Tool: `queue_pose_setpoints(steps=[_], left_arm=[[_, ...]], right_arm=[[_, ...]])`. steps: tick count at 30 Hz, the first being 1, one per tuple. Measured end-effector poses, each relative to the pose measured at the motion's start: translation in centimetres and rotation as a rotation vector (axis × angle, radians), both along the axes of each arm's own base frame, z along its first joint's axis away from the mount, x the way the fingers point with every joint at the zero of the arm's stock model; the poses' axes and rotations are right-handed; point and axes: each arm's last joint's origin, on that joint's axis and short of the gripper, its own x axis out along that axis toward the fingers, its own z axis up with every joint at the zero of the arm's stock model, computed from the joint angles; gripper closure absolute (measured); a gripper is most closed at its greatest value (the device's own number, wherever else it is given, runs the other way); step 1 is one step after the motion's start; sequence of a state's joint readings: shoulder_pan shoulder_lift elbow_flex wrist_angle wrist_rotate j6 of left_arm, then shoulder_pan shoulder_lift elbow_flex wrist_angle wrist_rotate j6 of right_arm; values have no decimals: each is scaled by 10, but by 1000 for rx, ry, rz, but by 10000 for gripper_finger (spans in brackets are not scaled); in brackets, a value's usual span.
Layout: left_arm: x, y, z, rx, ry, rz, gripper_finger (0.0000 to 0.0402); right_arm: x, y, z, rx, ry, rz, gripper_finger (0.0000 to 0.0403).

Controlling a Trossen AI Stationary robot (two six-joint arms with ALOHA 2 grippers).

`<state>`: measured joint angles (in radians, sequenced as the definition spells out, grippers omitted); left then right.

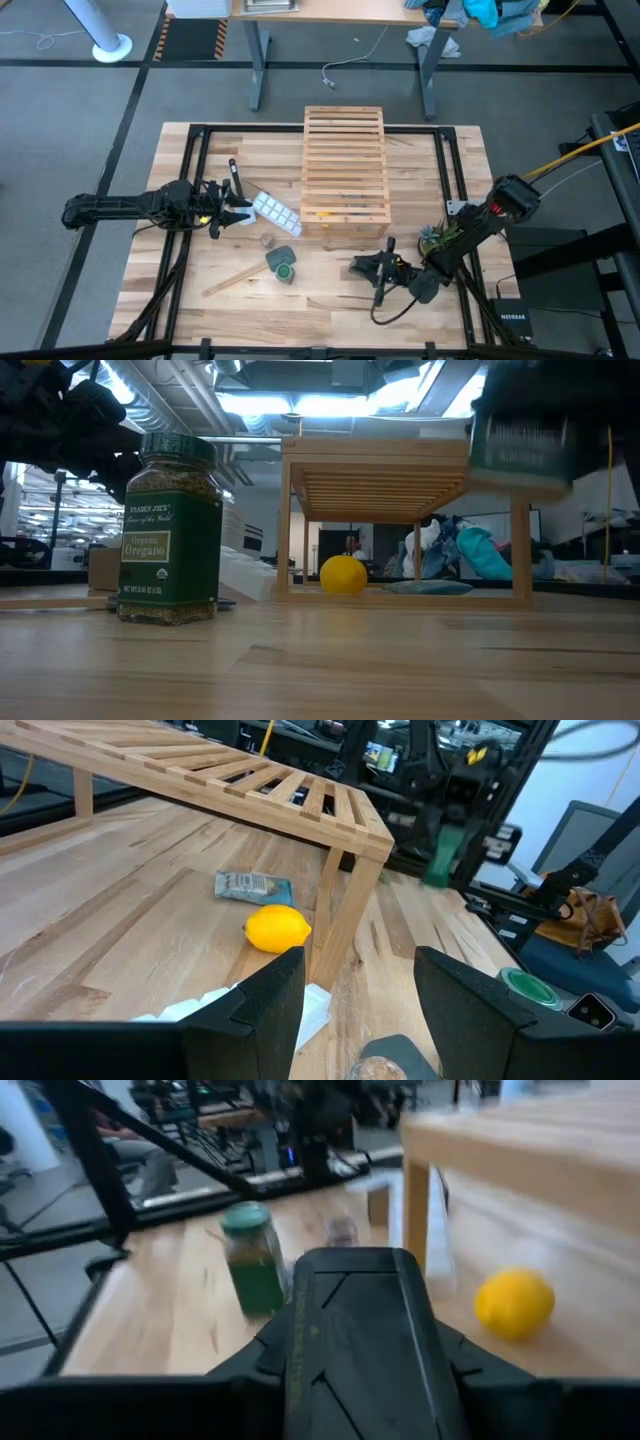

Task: Shelf spices
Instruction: Put the black seasoning can on the shelf

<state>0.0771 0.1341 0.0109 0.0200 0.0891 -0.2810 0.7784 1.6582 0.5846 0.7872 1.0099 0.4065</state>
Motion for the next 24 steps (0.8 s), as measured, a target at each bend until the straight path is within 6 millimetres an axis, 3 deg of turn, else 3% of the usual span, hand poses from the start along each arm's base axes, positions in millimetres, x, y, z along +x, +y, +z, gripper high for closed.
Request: queue_pose_setpoints(steps=[5, 9, 15, 24], left_arm=[[0, 0, 0, 0, 0, 0, 219], [0, 0, 0, 0, 0, 0, 219], [0, 0, 0, 0, 0, 0, 219], [0, 0, 0, 0, 0, 1, 219]], right_arm=[[-2, -10, 36, -78, -49, 16, 279], [0, -32, 64, -130, -75, 28, 285], [11, -93, 94, -144, -76, 85, 283], [27, -193, 112, -102, -57, 231, 281]])
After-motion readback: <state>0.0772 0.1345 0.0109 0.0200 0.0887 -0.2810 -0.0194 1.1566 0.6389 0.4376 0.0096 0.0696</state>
